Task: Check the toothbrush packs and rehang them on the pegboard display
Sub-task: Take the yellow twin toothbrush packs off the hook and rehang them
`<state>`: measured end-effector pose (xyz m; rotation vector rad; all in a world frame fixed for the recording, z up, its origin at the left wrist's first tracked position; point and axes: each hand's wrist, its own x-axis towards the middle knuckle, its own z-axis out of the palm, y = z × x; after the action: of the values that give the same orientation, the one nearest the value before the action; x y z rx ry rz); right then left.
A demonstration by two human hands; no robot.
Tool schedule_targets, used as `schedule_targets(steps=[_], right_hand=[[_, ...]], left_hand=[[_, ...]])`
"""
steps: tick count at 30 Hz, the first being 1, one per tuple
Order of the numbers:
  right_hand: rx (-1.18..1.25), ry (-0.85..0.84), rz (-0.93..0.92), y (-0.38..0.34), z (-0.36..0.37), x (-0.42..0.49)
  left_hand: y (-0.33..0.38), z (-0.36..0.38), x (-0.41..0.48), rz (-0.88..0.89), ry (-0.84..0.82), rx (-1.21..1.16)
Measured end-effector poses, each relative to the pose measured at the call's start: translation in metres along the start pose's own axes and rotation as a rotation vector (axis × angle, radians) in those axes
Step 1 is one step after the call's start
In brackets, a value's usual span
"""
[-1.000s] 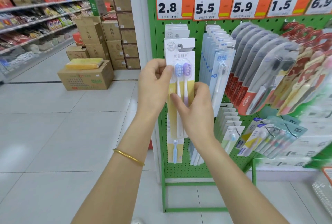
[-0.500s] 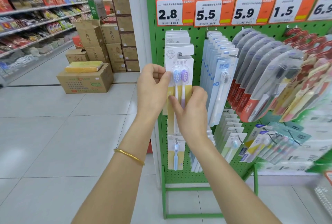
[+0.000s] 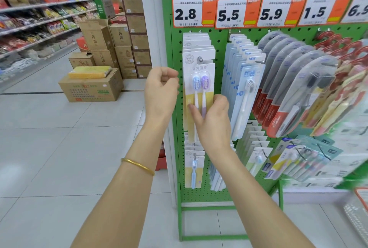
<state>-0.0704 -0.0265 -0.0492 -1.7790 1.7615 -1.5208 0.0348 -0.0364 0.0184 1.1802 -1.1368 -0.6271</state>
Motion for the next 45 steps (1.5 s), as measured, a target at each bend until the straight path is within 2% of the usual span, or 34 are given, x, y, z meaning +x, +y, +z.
schedule_targets(steps=[5,9,14,21,30,37,45], right_hand=[[-0.013,0.028,-0.063,-0.002,-0.004,-0.002],[-0.098,0.127,-0.147,-0.007,-0.009,-0.005],[-0.119,0.216,-0.223,-0.013,-0.015,-0.004],[-0.133,0.204,-0.214,-0.011,-0.016,-0.002],[-0.124,0.174,-0.21,-0.009,-0.018,-0.003],[-0.121,0.167,-0.222,-0.008,-0.02,-0.009],[-0.112,0.131,-0.227,-0.001,-0.023,-0.025]], left_hand=[[0.008,-0.002,0.041,0.145,0.047,0.11],[0.021,0.001,0.073,0.243,-0.09,0.226],[0.025,0.008,0.093,0.262,-0.247,0.333],[0.024,0.013,0.096,0.273,-0.275,0.302],[0.024,0.013,0.085,0.257,-0.215,0.197],[0.025,0.004,0.074,0.248,-0.1,0.174],[-0.002,-0.026,0.05,0.117,0.07,0.139]])
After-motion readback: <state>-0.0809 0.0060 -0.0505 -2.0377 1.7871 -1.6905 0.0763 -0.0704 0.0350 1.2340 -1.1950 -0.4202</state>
